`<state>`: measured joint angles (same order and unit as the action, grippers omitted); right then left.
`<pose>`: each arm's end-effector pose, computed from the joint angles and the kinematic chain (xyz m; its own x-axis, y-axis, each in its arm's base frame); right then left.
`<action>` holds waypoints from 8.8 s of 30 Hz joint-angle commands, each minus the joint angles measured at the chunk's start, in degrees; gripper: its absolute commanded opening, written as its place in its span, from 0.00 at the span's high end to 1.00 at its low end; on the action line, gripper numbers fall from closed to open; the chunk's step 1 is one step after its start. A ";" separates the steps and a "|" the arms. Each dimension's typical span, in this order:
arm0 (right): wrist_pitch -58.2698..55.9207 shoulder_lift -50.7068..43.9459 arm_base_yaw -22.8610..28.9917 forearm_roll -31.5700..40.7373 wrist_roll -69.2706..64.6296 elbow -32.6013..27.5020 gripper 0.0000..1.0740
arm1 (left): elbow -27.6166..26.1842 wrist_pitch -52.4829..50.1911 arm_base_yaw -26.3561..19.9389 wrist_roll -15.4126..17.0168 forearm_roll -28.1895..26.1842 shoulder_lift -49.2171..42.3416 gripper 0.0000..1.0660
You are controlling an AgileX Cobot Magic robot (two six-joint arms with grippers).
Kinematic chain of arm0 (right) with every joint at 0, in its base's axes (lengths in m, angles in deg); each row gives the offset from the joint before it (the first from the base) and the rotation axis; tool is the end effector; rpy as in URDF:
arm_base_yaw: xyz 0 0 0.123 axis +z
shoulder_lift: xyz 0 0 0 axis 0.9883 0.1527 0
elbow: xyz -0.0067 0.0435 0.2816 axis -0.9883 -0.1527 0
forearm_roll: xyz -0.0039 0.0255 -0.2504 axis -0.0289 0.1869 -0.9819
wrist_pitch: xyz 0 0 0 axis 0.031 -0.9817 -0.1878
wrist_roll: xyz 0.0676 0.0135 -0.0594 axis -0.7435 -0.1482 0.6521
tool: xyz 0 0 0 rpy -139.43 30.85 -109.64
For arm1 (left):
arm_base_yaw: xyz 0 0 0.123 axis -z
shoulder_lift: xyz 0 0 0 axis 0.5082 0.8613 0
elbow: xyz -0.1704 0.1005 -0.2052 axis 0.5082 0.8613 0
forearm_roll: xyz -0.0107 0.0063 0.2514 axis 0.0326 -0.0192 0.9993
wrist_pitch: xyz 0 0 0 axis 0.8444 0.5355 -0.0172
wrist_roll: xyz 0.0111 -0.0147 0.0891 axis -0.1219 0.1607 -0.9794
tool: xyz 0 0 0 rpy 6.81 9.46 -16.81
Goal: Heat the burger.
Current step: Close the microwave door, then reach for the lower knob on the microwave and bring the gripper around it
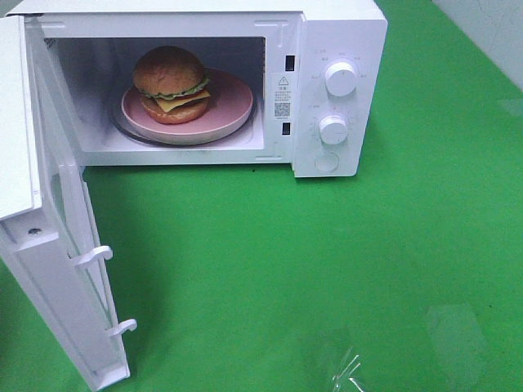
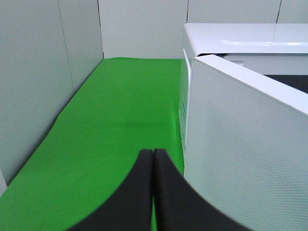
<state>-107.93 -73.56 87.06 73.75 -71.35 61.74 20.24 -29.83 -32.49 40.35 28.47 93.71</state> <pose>-0.0041 -0.0131 0.2844 -0.3928 0.0394 -0.9188 0.0574 0.9982 0.0182 0.1333 0.0037 0.2335 -0.1043 0.0189 -0.9944 -0.0234 0.9995 0.0215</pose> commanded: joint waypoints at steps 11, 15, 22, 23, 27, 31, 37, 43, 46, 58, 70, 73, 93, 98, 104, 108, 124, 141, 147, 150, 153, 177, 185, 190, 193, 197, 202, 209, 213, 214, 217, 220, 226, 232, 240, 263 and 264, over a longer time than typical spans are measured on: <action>0.63 -1.49 -0.34 -0.06 0.34 -0.11 0.30 | 0.00 -21.94 0.34 11.29 17.70 20.80 1.00; 0.63 -1.49 -0.34 -0.06 0.34 -0.11 0.30 | 0.00 -27.73 0.34 12.32 20.17 25.32 1.00; 0.63 -1.49 -0.34 -0.06 0.34 -0.11 0.30 | 0.00 -38.79 1.49 12.32 20.17 36.55 1.00; 0.63 -1.49 -0.34 -0.06 0.34 -0.11 0.30 | 0.00 -39.82 3.21 12.09 19.88 39.36 1.00; 0.63 -1.49 -0.34 -0.06 0.34 -0.11 0.30 | 0.00 -41.20 5.90 10.94 18.79 42.69 1.00; 0.63 -1.49 -0.34 -0.06 0.34 -0.11 0.30 | 0.00 -43.95 10.26 7.85 14.73 46.81 1.00; 0.63 -1.49 -0.34 -0.06 0.34 -0.11 0.30 | -2.12 -45.66 15.30 7.68 11.29 51.51 1.00; 0.63 -1.49 -0.34 -0.06 0.34 -0.11 0.30 | -4.58 -44.92 18.91 8.02 7.51 52.77 1.00; 0.63 -1.49 -0.34 -0.06 0.34 -0.11 0.30 | -6.19 -44.46 21.08 8.02 3.90 52.94 1.00; 0.63 -1.49 -0.34 -0.06 0.34 -0.11 0.30 | -18.85 -33.80 28.25 6.76 -0.80 55.69 1.00; 0.63 -1.49 -0.34 -0.06 0.34 -0.11 0.30 | -31.17 -27.62 33.69 6.70 -6.59 62.11 1.00; 0.63 -1.49 -0.34 -0.06 0.34 -0.11 0.30 | -35.07 -26.93 35.41 6.70 -6.93 64.80 1.00; 0.63 -1.49 -0.34 -0.06 0.34 -0.11 0.30 | -52.71 -20.91 38.50 6.47 -8.59 74.31 1.00; 0.63 -1.49 -0.34 -0.06 0.34 -0.11 0.30 | -55.69 -18.85 38.50 5.33 -9.97 75.63 1.00; 0.63 -1.49 -0.34 -0.06 0.34 -0.11 0.30 | -58.04 -17.76 38.33 0.46 -14.50 77.12 1.00; 0.63 -1.49 -0.34 -0.06 0.34 -0.11 0.30 | -58.04 -15.47 38.73 0.46 -13.46 76.60 1.00; 0.63 -1.49 -0.34 -0.06 0.34 -0.11 0.30 | -58.04 3.27 44.58 0.52 -13.01 72.36 0.97; 0.63 -1.49 -0.34 -0.06 0.34 -0.11 0.30 | -58.04 43.43 44.81 2.01 -16.27 65.15 0.20; 0.63 -1.49 -0.34 -0.06 0.34 -0.11 0.30 | -58.04 60.56 44.81 2.01 -16.27 63.25 0.20; 0.63 -1.49 -0.34 -0.06 0.34 -0.11 0.30 | -58.04 63.66 44.81 2.01 -16.27 62.97 0.20; 0.63 -1.49 -0.34 -0.06 0.34 -0.11 0.30 | -58.04 72.88 44.81 2.01 -16.27 61.08 0.20; 0.63 -1.49 -0.34 -0.06 0.34 -0.11 0.30 | -56.04 88.46 16.62 -1.20 -11.52 43.72 0.20; 0.63 -1.49 -0.34 -0.06 0.34 -0.11 0.30 | -54.49 91.67 7.05 -0.97 -6.88 35.64 0.20; 0.63 -1.49 -0.34 -0.06 0.34 -0.11 0.30 | -51.39 91.62 1.78 -1.09 -6.25 28.71 0.20; 0.63 -1.49 -0.34 -0.06 0.34 -0.11 0.30 | -48.47 91.27 0.40 -1.09 -4.24 24.35 0.20; 0.63 -1.49 -0.34 -0.06 0.34 -0.11 0.30 | -43.49 90.58 0.17 -1.03 -1.38 17.30 0.20; 0.63 -1.49 -0.34 -0.06 0.34 -0.11 0.30 | -37.53 89.09 0.17 -1.03 -0.63 8.08 0.20; 0.63 -1.49 -0.34 -0.06 0.34 -0.11 0.30 | -29.22 89.09 0.17 -1.09 -1.38 -7.33 0.20; 0.63 -1.49 -0.34 -0.06 0.34 -0.11 0.30 | -27.16 89.09 0.17 -1.09 -1.38 -11.92 0.20; 0.63 -1.49 -0.34 -0.06 0.34 -0.11 0.30 | -27.16 89.09 0.17 -1.09 -1.38 -11.92 0.20; 0.63 -1.49 -0.34 -0.06 0.34 -0.11 0.30 | -23.26 89.15 0.17 -1.20 -2.23 -17.82 0.20; 0.63 -1.49 -0.34 -0.06 0.34 -0.11 0.30 | -23.03 88.29 0.17 -1.09 -2.41 -21.08 0.20; 0.63 -1.49 -0.34 -0.06 0.34 -0.11 0.30 | -22.52 87.66 0.17 -1.03 -2.98 -26.24 0.21; 0.63 -1.49 -0.34 -0.06 0.34 -0.11 0.30 | -22.52 87.78 0.17 -1.03 -3.78 -34.89 0.21; 0.63 -1.49 -0.34 -0.06 0.34 -0.11 0.30 | -22.52 87.95 0.17 -0.97 -3.95 -41.60 0.21; 0.63 -1.03 -0.34 -0.06 0.34 -0.11 0.30 | -19.88 79.93 0.17 -5.84 -7.05 -41.42 0.21; 0.63 -1.03 -0.34 -0.06 0.34 -0.11 0.30 | -19.88 79.93 0.17 -5.84 -7.05 -41.42 0.21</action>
<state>-107.93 -73.56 87.06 73.75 -71.35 61.74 0.24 51.18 -32.09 34.85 22.16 53.55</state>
